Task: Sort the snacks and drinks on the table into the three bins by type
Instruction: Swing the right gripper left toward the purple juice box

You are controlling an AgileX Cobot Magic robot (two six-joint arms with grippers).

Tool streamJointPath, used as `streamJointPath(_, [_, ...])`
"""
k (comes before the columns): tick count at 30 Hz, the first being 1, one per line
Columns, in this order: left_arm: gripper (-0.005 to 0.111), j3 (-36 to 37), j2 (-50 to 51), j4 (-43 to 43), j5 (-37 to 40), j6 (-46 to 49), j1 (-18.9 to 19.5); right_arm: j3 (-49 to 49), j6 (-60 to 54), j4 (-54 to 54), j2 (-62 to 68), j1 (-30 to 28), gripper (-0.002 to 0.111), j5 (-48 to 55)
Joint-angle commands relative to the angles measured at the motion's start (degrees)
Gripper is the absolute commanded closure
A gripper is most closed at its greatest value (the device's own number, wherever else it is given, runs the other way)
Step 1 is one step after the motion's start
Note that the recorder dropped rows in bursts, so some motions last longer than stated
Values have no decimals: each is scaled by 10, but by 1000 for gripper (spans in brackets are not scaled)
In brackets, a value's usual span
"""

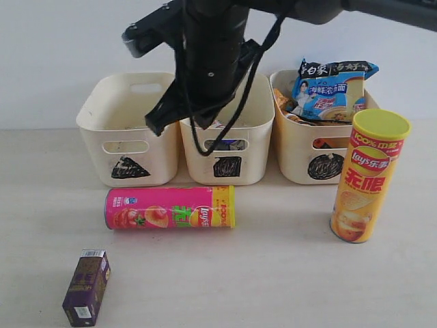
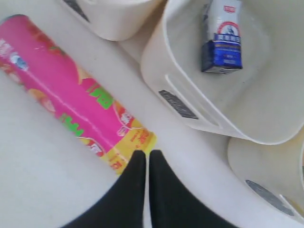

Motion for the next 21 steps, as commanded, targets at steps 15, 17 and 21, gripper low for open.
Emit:
streamJointPath(15, [102,0,-2,0,-2,-3,2,-3,15,199,16,111,108,7])
streamJointPath(17, [102,0,-2,0,-2,-3,2,-3,16,210,25,119,108,-1])
streamJointPath(21, [102,0,-2,0,-2,-3,2,-3,29,210,46,136,96,-20])
